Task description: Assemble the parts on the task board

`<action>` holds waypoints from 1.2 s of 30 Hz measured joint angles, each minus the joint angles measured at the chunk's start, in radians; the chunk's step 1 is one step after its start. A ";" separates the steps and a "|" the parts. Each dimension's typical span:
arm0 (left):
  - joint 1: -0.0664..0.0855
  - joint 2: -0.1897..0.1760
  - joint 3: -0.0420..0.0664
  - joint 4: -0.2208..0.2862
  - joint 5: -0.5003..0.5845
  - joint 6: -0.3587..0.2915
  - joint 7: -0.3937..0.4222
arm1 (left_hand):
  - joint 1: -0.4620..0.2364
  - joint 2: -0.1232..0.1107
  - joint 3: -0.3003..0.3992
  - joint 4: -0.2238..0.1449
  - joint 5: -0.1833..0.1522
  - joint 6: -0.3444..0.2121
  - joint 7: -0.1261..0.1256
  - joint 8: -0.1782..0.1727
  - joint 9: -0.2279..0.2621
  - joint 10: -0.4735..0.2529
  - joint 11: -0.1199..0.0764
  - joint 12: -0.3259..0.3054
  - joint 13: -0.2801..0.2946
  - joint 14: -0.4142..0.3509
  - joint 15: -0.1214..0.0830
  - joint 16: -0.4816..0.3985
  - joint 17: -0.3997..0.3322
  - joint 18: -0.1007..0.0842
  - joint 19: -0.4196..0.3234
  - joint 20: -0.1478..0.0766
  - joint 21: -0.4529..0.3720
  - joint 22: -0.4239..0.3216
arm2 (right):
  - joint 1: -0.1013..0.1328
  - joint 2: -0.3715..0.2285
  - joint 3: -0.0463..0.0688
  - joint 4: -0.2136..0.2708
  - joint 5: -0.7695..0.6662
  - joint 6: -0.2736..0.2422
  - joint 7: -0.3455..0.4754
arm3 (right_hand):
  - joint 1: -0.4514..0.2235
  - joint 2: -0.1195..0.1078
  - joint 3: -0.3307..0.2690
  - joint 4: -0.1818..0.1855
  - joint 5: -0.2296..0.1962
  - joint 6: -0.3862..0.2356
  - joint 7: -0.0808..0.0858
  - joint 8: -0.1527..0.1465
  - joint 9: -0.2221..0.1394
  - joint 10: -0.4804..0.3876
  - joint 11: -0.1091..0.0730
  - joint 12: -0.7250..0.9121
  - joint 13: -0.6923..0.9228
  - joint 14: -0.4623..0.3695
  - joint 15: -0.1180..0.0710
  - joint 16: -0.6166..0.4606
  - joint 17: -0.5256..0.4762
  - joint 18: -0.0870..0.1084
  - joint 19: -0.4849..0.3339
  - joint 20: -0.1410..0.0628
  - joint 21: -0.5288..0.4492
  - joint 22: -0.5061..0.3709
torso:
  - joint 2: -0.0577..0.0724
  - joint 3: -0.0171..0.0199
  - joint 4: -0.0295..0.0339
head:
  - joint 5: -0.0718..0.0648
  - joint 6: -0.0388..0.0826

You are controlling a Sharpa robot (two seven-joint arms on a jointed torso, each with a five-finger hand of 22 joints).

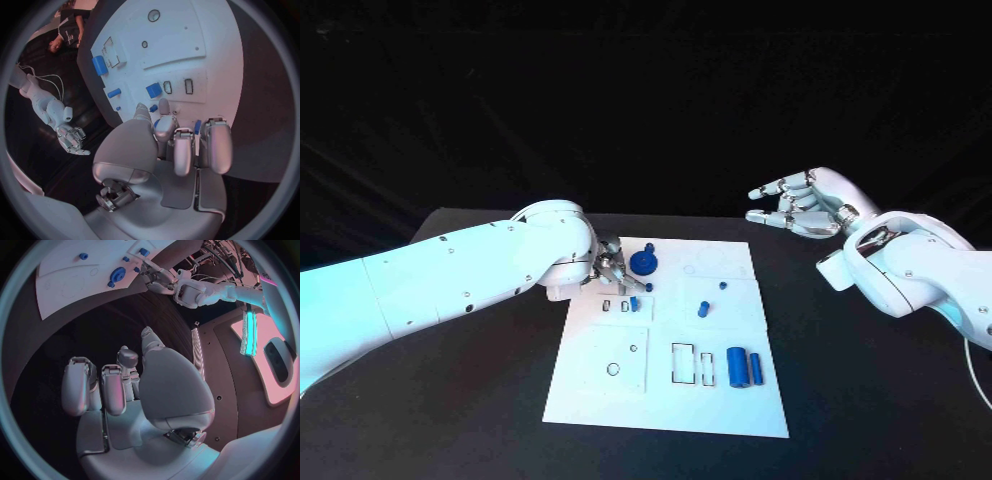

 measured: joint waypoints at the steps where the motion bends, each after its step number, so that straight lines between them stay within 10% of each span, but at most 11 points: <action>1: 0.000 0.003 -0.001 -0.003 -0.001 0.005 -0.001 | 0.000 0.000 -0.002 0.000 0.000 0.000 0.000 0.000 0.000 0.000 0.000 0.000 0.000 0.000 0.000 0.000 0.000 0.000 0.000 0.000 0.000 0.000 | 0.000 0.000 0.000 0.000 0.000 0.000 0.000 | 0.000 0.000 0.000 0.000 0.000 0.000 0.000 0.000 0.000 -0.002 -0.002 0.000 0.000 0.000 0.000 0.000 0.000 0.000 -0.003 -0.003 -0.003 -0.001 | 0.000 -0.0001 0.0000 | -0.001 -0.001; 36: -0.003 0.049 -0.010 -0.032 -0.009 0.080 -0.017 | 0.008 0.008 0.000 -0.001 0.000 -0.011 -0.003 0.009 0.025 0.000 0.000 0.000 0.003 0.000 0.000 0.000 0.000 0.000 0.000 0.000 0.003 0.000 | 0.000 0.014 0.000 -0.010 0.002 0.009 -0.010 | 0.000 0.000 -0.003 -0.003 0.004 0.000 0.000 0.000 0.000 -0.003 -0.003 0.000 -0.001 0.000 0.000 -0.006 0.000 0.000 -0.007 0.000 -0.003 -0.004 | 0.003 0.0001 0.0011 | -0.002 -0.015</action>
